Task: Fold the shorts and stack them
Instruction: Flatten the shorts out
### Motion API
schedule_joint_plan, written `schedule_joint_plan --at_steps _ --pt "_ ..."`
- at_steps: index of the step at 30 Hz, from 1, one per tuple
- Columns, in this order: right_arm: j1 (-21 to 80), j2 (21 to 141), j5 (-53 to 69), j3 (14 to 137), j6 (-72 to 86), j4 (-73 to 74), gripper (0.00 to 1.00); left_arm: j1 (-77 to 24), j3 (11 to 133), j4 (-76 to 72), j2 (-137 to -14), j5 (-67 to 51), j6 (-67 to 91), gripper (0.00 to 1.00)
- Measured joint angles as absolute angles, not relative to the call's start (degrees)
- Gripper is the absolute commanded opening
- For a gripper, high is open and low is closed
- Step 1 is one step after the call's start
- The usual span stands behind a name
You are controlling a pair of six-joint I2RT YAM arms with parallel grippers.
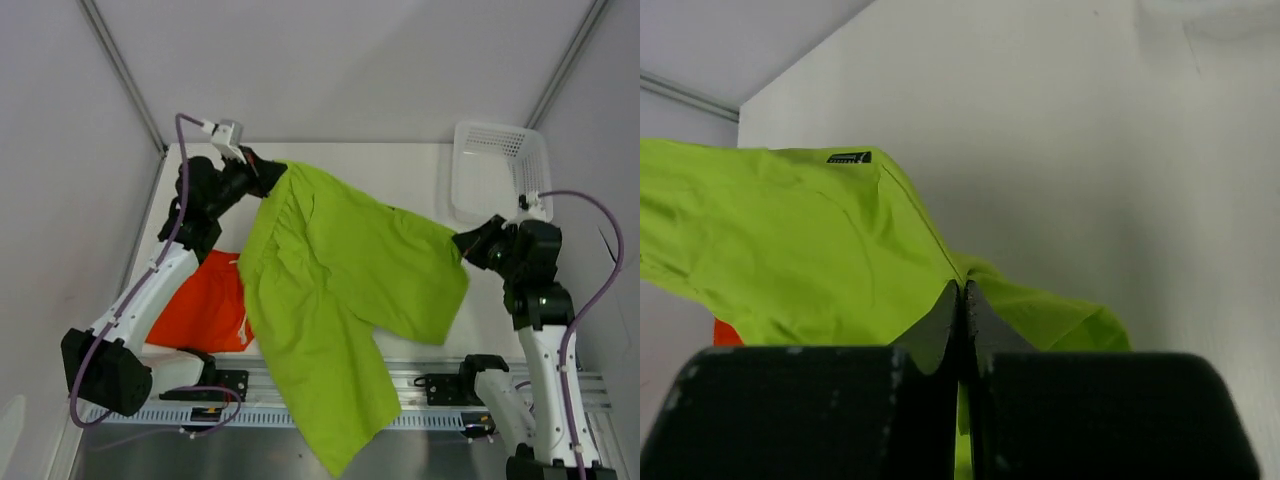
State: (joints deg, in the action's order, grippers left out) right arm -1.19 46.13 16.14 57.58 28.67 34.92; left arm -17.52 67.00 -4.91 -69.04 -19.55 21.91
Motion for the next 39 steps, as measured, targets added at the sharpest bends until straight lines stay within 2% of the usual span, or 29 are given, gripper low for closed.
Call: schedule_joint_plan --at_steps 4,6,9,15,21,23,24,25,26,27,28,29,30,32,34,39 --pt "-1.19 36.10 12.88 44.07 31.81 30.63 0.00 -17.56 56.31 -11.40 -70.57 -18.13 20.69 0.00" --pt "-1.21 36.56 11.57 40.21 33.06 26.28 0.00 -17.58 55.99 -16.12 -74.46 -17.28 20.18 0.00" --pt "-1.23 43.33 9.91 36.93 34.39 19.20 0.00 -17.58 59.44 -21.67 -82.91 -16.08 19.18 0.00" --pt "-1.19 62.41 7.40 36.42 35.22 6.50 0.00 -17.58 72.01 -22.50 -100.66 -10.90 16.29 0.00" --pt "-1.13 77.60 5.61 46.65 34.94 -0.51 0.00 -17.56 85.95 -21.30 -111.94 -6.09 13.28 0.00" --pt "-1.04 82.11 4.78 51.13 34.85 -2.68 0.00 -17.43 90.13 -21.17 -114.74 -5.02 12.80 0.04" --pt "-0.91 84.51 4.34 53.76 34.72 -3.20 0.00 -17.28 93.10 -20.62 -116.60 -4.67 12.80 0.08" --pt "-0.82 87.33 3.90 56.45 34.57 -4.27 0.00 -17.15 96.16 -20.27 -118.50 -4.58 12.82 0.30" --pt "-0.78 89.38 3.44 58.57 34.44 -4.99 0.05 -16.88 99.22 -19.79 -120.60 -4.67 12.67 0.48" --pt "-0.62 92.18 3.01 61.45 34.26 -4.99 0.18 -16.60 102.41 -18.85 -122.63 -4.75 13.10 0.63" --pt "-0.54 95.07 2.33 64.60 33.98 -4.89 0.36 -16.23 105.91 -18.24 -124.97 -4.86 13.54 0.82" --pt "-0.47 97.25 1.72 67.00 33.69 -4.51 0.43 -15.88 108.12 -17.10 -126.52 -5.02 13.85 0.97" --pt "-0.45 99.15 1.21 69.21 33.28 -4.25 0.62 -15.51 109.82 -15.86 -127.68 -4.99 14.20 0.99" --pt "-0.36 101.08 0.36 71.85 32.45 -3.20 0.78 -14.90 111.37 -12.88 -128.79 -4.86 15.11 0.99" --pt "0.12 101.36 -0.89 73.01 31.38 -1.52 0.85 -14.44 111.46 -10.41 -128.88 -4.60 15.14 0.99" --pt "2.17 98.89 -2.48 72.88 29.54 1.63 0.84 -14.22 110.98 -5.37 -127.46 -3.11 15.07 0.99"
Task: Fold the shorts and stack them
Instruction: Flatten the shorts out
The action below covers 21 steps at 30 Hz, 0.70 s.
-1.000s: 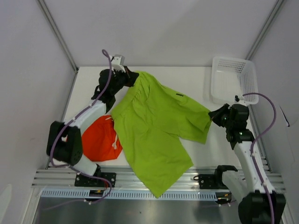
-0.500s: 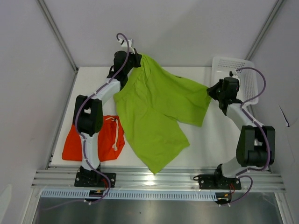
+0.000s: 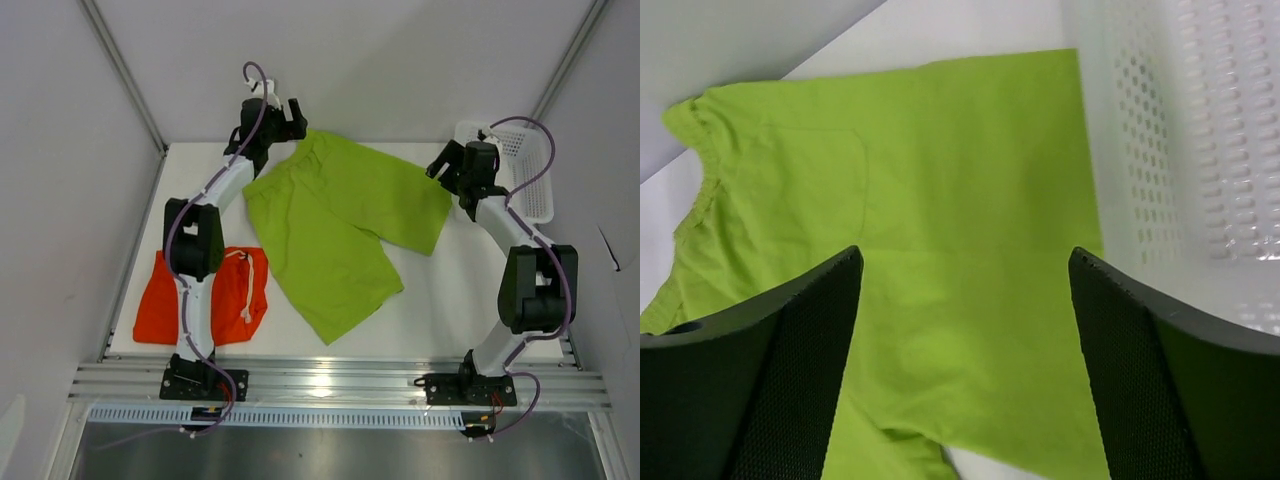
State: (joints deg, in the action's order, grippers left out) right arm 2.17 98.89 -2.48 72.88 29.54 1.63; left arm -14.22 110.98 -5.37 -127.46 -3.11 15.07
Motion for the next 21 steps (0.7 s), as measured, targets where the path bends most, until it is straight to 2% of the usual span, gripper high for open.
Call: schedule_joint_plan --at_steps 8,14,21 --pt "9.13 86.76 2.63 64.53 28.03 3.14 0.70 -14.15 106.34 6.37 -113.62 3.38 16.80 0.99" --pt "25.50 84.09 6.17 59.77 23.49 5.78 0.63 -11.73 100.20 11.68 -104.16 4.75 22.55 0.99" --pt "44.93 83.77 5.96 56.31 15.62 12.40 0.60 -4.23 93.58 18.81 -107.70 1.13 28.16 0.98"
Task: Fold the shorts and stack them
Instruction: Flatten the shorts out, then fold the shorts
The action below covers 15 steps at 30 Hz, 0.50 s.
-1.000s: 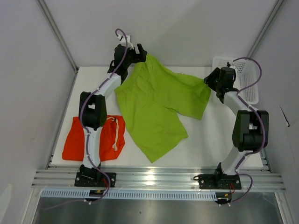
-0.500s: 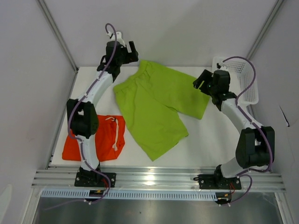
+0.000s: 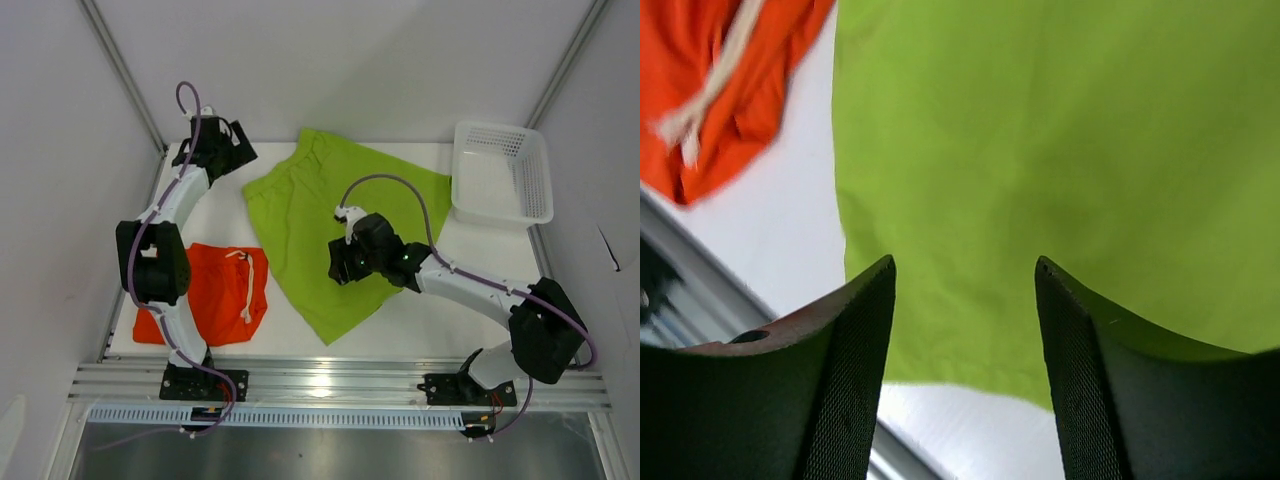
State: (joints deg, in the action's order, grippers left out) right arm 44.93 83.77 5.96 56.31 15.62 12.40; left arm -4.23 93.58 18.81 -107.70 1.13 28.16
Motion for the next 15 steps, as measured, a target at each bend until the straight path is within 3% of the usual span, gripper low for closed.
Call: schedule_joint_plan --at_steps 9,15 --pt "65.10 80.77 -1.56 52.73 14.79 17.74 0.63 -2.48 85.03 17.96 -108.33 -5.58 31.75 0.97" --pt "72.51 84.86 -6.17 52.84 16.51 19.05 0.64 -2.15 80.86 15.22 -108.31 -8.73 33.67 0.96"
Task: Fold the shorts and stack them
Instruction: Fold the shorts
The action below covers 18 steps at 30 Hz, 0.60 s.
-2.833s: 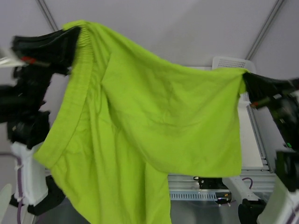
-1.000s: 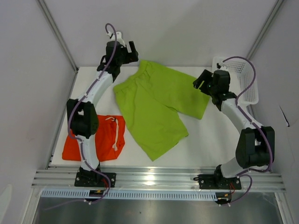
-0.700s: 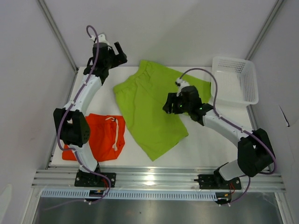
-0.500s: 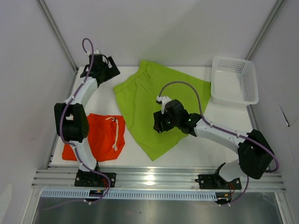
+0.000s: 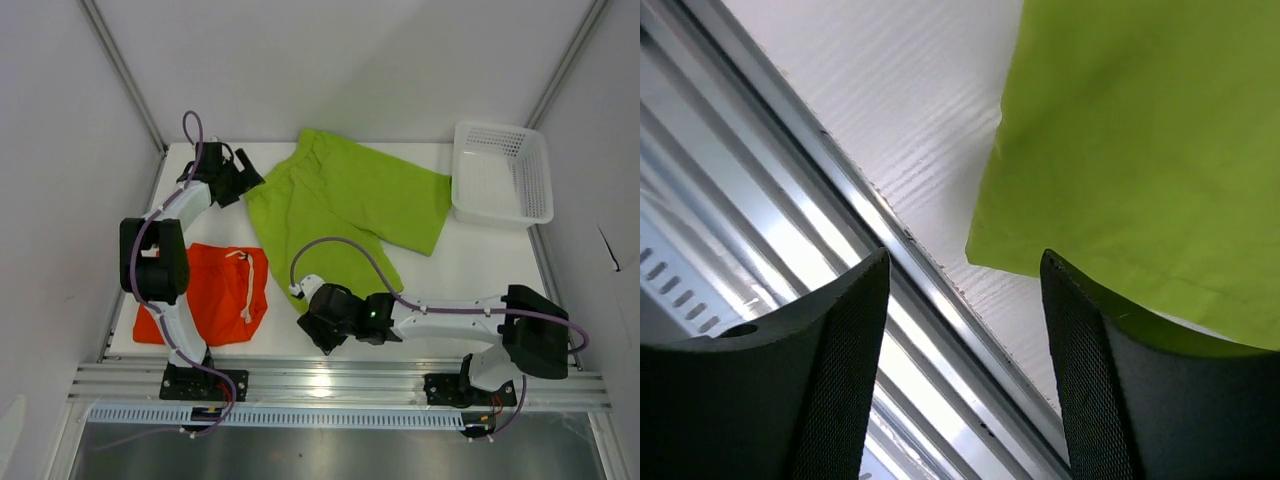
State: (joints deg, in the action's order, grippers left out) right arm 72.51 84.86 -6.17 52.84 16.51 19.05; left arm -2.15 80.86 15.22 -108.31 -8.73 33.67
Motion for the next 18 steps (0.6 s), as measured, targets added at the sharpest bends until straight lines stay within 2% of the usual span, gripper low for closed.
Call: schedule_joint_plan --at_steps 6,11,14,15,17,18 --pt "74.00 91.11 -9.67 52.97 17.32 19.90 0.63 -1.50 78.48 13.37 -108.01 -10.24 34.63 0.94" --pt "74.02 94.94 -11.44 53.87 17.28 19.84 0.54 -1.41 78.32 12.27 -107.57 -10.76 34.63 0.94" --pt "74.02 96.86 -12.36 54.98 16.86 19.81 0.39 -1.37 77.80 11.55 -107.07 -10.92 34.65 0.94" --pt "74.02 97.08 -12.60 55.31 16.78 19.62 0.29 -1.34 77.54 11.27 -106.94 -11.03 34.68 0.93" --pt "74.04 97.41 -12.88 55.51 16.73 19.42 0.20 -1.30 77.19 10.85 -106.91 -11.31 34.76 0.93" --pt "74.04 97.41 -13.08 55.51 16.86 19.44 0.11 -1.30 76.88 10.44 -106.91 -11.57 35.00 0.91"
